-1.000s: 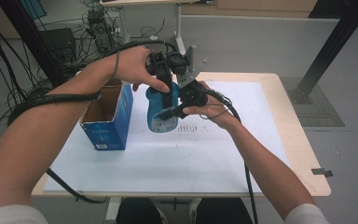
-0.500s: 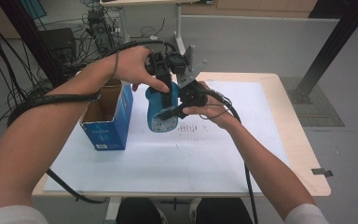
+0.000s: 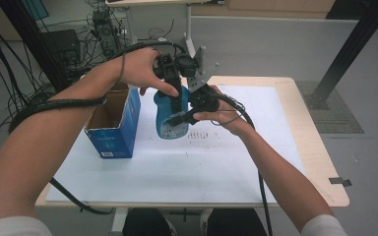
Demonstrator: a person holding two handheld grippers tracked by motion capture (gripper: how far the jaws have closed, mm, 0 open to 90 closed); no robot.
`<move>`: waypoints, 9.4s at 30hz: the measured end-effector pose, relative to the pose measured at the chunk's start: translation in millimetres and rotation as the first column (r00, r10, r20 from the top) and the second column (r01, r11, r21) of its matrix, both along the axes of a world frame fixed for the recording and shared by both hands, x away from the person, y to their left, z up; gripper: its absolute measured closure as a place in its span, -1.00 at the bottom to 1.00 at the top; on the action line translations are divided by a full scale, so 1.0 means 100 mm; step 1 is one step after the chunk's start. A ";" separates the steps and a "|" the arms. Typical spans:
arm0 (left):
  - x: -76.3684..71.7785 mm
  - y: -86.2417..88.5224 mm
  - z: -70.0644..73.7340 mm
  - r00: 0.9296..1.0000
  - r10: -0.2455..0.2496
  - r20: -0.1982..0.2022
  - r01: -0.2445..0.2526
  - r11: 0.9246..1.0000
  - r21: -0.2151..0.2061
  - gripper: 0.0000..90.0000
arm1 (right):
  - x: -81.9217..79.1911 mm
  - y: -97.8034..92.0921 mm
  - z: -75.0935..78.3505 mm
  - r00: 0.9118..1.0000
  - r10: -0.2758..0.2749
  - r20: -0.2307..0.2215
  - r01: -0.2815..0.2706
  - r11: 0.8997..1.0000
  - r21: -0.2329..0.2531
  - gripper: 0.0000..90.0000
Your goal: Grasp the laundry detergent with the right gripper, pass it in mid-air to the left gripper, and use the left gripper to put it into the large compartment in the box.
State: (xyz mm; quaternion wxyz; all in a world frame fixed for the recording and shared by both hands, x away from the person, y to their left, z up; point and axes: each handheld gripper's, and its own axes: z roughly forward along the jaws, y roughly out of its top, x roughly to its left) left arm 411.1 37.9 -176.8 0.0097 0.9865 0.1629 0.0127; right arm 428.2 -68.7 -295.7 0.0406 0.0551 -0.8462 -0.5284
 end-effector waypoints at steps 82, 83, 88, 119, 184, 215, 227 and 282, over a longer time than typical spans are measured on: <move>0.43 1.61 1.70 0.181 0.980 0.084 -0.972 0.192 -0.138 -0.17 | -0.03 -1.64 0.44 0.874 -0.482 0.054 0.447 0.756 -0.478 -0.87; 0.44 1.63 1.69 0.171 0.982 0.082 -0.973 0.182 -0.143 -0.17 | -0.04 -1.65 0.44 0.873 -0.484 0.054 0.448 0.756 -0.477 -0.87; 0.45 1.69 1.59 0.152 0.985 0.078 -0.976 0.163 -0.145 -0.17 | -0.03 -1.66 0.42 0.874 -0.483 0.055 0.447 0.754 -0.481 -0.87; 0.53 1.94 0.33 0.153 0.988 0.022 -0.985 0.154 -0.076 -0.17 | 0.01 -1.56 0.40 0.877 -0.475 0.070 0.445 0.749 -0.490 -0.87; 0.43 1.96 -1.11 0.298 0.954 0.035 -0.954 0.299 -0.034 -0.17 | 0.08 -1.66 0.64 0.853 -0.499 0.154 0.493 0.674 -0.550 -0.87; 0.43 1.96 -1.12 0.292 0.956 0.034 -0.956 0.293 -0.033 -0.18 | 0.11 -1.58 0.77 0.859 -0.477 0.187 0.491 0.662 -0.566 -0.87; 0.43 1.95 -1.12 0.293 0.955 0.036 -0.955 0.295 -0.033 -0.18 | 0.10 -1.61 0.78 0.857 -0.478 0.195 0.496 0.657 -0.568 -0.87; 0.42 1.95 -1.12 0.298 0.954 0.042 -0.953 0.300 -0.033 -0.18 | 0.08 -1.60 0.84 0.852 -0.476 0.218 0.507 0.646 -0.571 -0.87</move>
